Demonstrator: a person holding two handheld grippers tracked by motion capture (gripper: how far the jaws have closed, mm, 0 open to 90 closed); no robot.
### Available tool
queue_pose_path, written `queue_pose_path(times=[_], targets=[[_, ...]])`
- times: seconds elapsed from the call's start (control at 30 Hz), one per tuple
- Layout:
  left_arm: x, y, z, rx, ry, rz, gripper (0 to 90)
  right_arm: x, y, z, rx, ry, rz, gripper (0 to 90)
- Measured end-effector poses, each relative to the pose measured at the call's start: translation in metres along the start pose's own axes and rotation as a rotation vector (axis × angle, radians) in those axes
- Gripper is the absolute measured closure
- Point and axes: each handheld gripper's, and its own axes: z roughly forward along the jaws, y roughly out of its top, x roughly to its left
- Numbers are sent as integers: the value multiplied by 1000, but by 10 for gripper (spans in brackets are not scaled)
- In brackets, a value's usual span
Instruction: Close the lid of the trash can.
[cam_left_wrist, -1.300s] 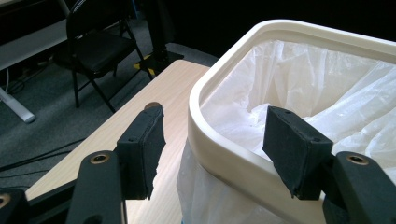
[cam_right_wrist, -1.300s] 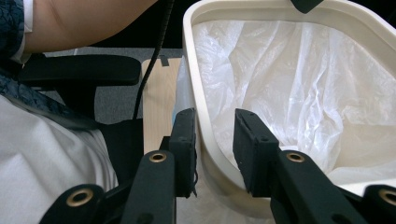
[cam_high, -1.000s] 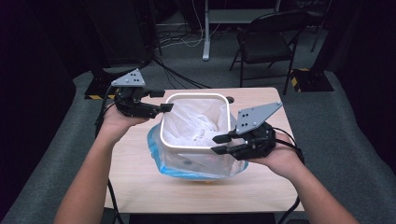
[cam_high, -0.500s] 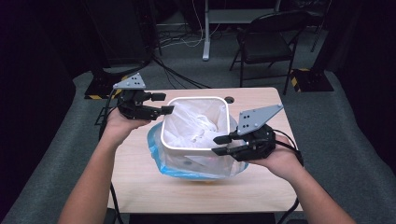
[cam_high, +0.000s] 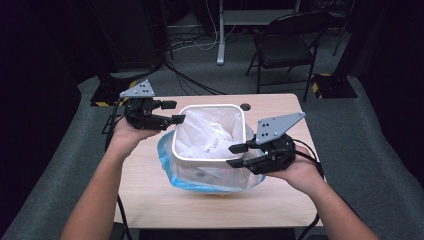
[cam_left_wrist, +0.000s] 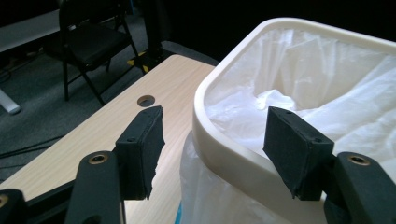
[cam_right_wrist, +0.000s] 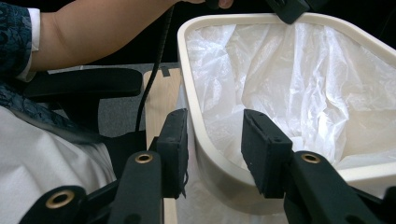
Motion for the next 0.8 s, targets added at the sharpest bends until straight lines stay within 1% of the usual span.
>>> queue_pose_path(times=[0.03,0.1,0.2,0.3,0.4,0.57,0.67,0.77,0.8], targets=[[0,1,-3,-9,-5,0,361,-1,0,-1,-1,-1,2,603],[-1,2,-10,-22,3,5,356,-2,0,-4,-10,-6,7,593],[1,-2,-25,-31,27,10,357,-2,0,-9,-28,-18,11,576],[5,-7,-35,-32,40,1,359,-4,0,-15,-47,-31,19,563],[10,-14,-42,-19,62,-3,360,-6,-1,-19,-58,-40,29,560],[19,-28,-49,-15,83,-34,363,-10,-8,-27,-73,-69,50,556],[24,-38,-51,4,109,-38,364,-14,-12,-35,-95,-93,66,552],[27,-45,-53,4,113,-38,365,-17,-18,-43,-113,-120,93,550],[28,-47,-54,3,114,-41,365,-19,-19,-44,-113,-128,94,548]])
